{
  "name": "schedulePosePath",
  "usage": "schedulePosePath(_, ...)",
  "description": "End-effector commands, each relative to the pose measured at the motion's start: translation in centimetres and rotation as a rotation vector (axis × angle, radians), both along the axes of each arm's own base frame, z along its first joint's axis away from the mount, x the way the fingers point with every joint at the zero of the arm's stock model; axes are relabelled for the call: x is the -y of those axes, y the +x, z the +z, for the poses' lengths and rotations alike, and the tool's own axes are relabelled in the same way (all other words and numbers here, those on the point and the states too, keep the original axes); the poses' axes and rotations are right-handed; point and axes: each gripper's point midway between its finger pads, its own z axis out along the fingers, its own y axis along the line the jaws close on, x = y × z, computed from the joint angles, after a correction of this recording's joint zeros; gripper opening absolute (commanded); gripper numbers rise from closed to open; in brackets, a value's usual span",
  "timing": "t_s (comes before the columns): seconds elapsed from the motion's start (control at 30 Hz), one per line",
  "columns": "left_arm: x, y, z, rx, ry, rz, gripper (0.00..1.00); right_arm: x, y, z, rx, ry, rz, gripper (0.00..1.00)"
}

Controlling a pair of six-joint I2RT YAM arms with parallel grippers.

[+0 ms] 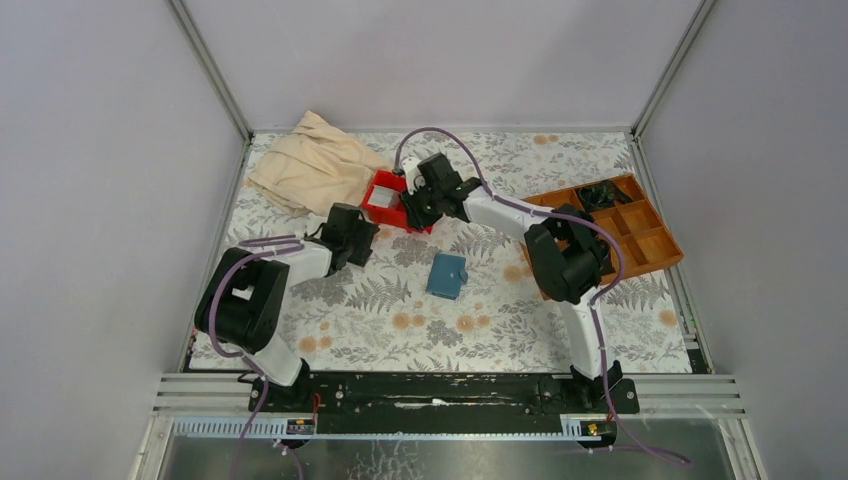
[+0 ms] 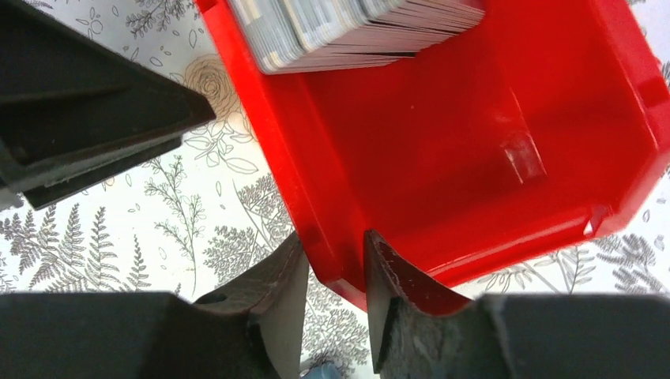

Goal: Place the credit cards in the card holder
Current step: Adjust the storage box at the center of the board.

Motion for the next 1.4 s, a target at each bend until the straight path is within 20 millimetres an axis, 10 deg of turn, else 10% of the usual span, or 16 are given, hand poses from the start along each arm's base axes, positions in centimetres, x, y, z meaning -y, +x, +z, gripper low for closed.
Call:
schedulePosePath(0.0, -0.9, -0.7, -2.3, -0.072, 0.066, -0.040, 0.66, 0.9, -2.3, 0.4, -0.053, -0.028, -0.082, 0.34)
schedulePosePath(0.33, -0.1, 0.6, -2.3, -0.067, 0.090, -0.118, 0.66, -1.1, -6.6, -0.4, -0.130, -0.072, -0.244, 0.25)
schedulePosePath(0.53, -0.2, 0.7, -2.0, -0.059, 0.114, -0.136, 0.66, -1.1, -7.6, -0.3, -0.119, -0.128, -0.297, 0.45)
schedulePosePath(0.83, -0.7, 0.1, -2.0, -0.057, 0.143, -0.144, 0.66, -0.7, -6.9, 3.7, -0.055, -0.125, -0.298, 0.69)
schedulePosePath(1.37, -0.8, -0.1, -3.4, -0.087, 0.157, -0.168, 0.66, -0.5, -3.3, 11.4, 0.182, -0.064, -0.319, 0.81)
